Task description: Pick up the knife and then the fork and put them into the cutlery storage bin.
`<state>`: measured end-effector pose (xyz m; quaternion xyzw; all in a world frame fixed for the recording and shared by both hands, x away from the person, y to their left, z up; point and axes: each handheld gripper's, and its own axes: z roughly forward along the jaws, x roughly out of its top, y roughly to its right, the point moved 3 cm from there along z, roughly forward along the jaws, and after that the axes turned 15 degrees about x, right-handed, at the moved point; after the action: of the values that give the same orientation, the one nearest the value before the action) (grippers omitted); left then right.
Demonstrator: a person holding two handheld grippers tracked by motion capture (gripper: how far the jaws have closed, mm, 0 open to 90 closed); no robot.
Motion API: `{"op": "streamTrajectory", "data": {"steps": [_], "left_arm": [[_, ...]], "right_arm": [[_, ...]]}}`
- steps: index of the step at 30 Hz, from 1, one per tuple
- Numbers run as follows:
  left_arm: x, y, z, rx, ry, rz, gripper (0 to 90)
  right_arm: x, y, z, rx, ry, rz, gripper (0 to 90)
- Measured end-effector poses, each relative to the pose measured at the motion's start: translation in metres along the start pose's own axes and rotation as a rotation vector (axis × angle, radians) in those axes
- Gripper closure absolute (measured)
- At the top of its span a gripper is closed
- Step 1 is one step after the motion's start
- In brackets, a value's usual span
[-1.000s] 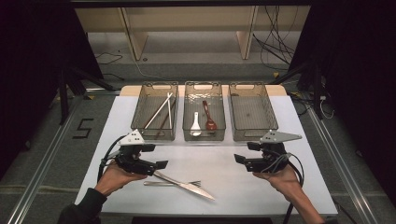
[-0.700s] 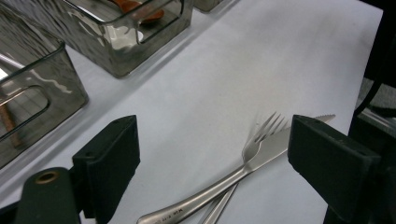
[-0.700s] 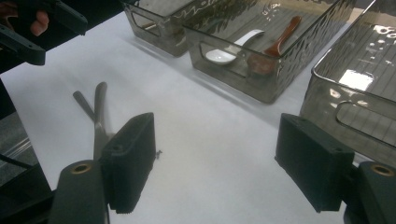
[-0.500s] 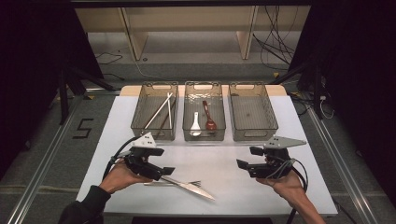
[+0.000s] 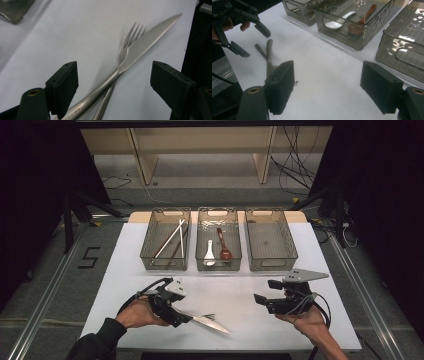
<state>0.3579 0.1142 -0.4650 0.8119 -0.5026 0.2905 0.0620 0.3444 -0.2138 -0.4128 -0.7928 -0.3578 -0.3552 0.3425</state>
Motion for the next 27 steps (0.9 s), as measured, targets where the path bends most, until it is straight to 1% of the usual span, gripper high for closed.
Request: {"op": "streamTrajectory", "data": {"steps": [2,3,6,7,8,9,10,12,13,15,16,17,20,21,22,25,27], "left_arm": [[-0.003,0.002,0.005,0.007,-0.026,0.013,22.9],[-0.005,0.002,0.007,0.009,-0.036,0.027,24.3],[-0.007,0.002,0.012,0.023,-0.048,0.051,29.3],[-0.007,0.003,0.014,0.024,-0.049,0.062,30.6],[-0.006,0.004,0.015,0.013,-0.054,0.073,32.0],[-0.006,0.005,0.017,0.011,-0.055,0.077,33.9],[-0.006,0.005,0.019,0.008,-0.065,0.096,35.5],[-0.005,0.007,0.023,0.005,-0.073,0.109,38.4],[-0.005,0.007,0.025,0.004,-0.082,0.128,40.2],[-0.004,0.009,0.029,0.004,-0.090,0.142,44.0],[-0.003,0.010,0.030,-0.003,-0.103,0.154,46.4],[-0.004,0.011,0.032,0.010,-0.110,0.174,49.5],[-0.004,0.012,0.031,0.011,-0.114,0.179,56.8],[-0.004,0.011,0.030,0.008,-0.121,0.191,58.3],[-0.004,0.012,0.030,0.008,-0.115,0.191,60.0],[-0.004,0.014,0.029,0.008,-0.111,0.231,63.5],[-0.004,0.016,0.028,-0.002,-0.106,0.262,66.3]], "right_arm": [[0.000,-0.001,0.001,0.000,-0.005,-0.001,28.1],[0.000,-0.001,0.001,0.001,-0.005,-0.003,28.1],[0.000,-0.001,0.002,0.002,-0.006,-0.004,28.2],[0.000,-0.001,0.002,0.002,-0.007,-0.004,28.4],[0.000,-0.001,0.002,0.002,-0.009,-0.003,28.5],[0.000,-0.001,0.002,0.003,-0.011,-0.002,28.6],[0.000,-0.001,0.003,0.004,-0.012,-0.002,28.6],[0.000,-0.002,0.003,0.005,-0.013,-0.001,28.7],[0.000,-0.001,0.004,0.005,-0.015,-0.003,28.7],[0.000,-0.001,0.004,0.005,-0.020,0.001,28.7],[0.000,-0.001,0.004,0.006,-0.019,0.002,28.9],[-0.001,-0.001,0.004,0.007,-0.020,0.003,28.9],[-0.001,-0.001,0.004,0.007,-0.024,-0.001,28.9],[-0.001,-0.001,0.004,0.008,-0.023,0.001,29.1],[-0.001,-0.001,0.004,0.009,-0.021,0.001,29.2],[-0.001,-0.001,0.005,0.007,-0.029,-0.003,29.4],[-0.001,-0.001,0.004,0.007,-0.027,0.000,29.4]]}}
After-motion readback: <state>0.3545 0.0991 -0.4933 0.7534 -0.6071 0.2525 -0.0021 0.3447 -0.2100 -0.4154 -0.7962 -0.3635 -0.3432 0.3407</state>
